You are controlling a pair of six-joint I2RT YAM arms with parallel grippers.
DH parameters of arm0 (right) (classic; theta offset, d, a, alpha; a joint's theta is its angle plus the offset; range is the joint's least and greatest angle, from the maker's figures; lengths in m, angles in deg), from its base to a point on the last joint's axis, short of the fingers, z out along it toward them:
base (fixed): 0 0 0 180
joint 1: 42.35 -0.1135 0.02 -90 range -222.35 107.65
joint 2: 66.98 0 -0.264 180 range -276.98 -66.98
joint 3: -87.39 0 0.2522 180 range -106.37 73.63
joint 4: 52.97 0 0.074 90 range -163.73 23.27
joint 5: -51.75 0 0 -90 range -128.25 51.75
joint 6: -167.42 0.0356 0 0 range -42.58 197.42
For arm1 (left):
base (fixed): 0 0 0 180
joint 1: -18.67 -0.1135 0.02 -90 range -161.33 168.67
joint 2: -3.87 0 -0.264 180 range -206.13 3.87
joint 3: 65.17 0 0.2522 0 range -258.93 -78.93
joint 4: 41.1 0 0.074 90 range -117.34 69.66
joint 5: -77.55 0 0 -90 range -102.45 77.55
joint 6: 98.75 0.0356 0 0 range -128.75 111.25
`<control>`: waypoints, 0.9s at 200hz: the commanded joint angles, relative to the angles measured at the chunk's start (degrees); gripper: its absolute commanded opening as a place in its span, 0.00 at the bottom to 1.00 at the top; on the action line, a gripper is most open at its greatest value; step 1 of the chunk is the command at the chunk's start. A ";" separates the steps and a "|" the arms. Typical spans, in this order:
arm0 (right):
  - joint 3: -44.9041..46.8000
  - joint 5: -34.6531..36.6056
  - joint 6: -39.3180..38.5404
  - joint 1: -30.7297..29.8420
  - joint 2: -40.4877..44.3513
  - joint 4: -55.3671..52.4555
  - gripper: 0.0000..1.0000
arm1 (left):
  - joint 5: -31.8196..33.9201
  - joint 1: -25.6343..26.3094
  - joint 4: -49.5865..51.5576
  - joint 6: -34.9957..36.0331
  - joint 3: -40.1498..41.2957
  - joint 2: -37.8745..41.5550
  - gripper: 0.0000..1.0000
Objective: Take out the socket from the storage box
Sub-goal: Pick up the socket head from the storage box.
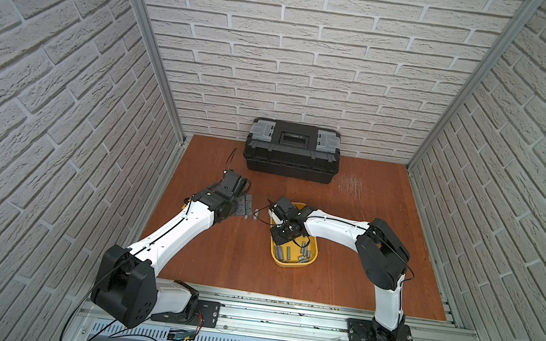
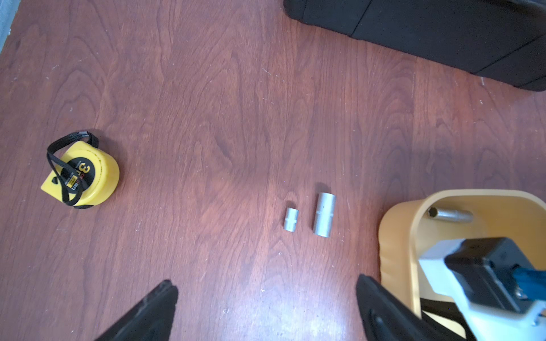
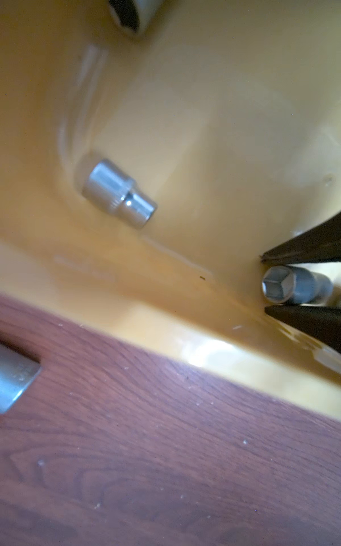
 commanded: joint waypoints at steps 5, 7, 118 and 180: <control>0.31 2.38 0.19 -0.35 -2.01 -1.63 0.20 | 0.69 -0.51 0.02 -0.83 -0.19 -0.47 0.98; 0.40 2.49 0.19 -0.35 -1.99 -1.73 0.20 | 0.69 -0.52 0.07 -0.77 -0.27 -0.51 0.98; 4.86 6.17 -2.45 9.70 21.73 -3.55 0.14 | -1.39 4.15 0.79 5.06 -7.93 -4.42 0.98; 18.40 7.34 -1.21 26.89 34.78 -3.92 0.14 | -3.22 14.53 -0.02 7.90 -13.86 -13.26 0.93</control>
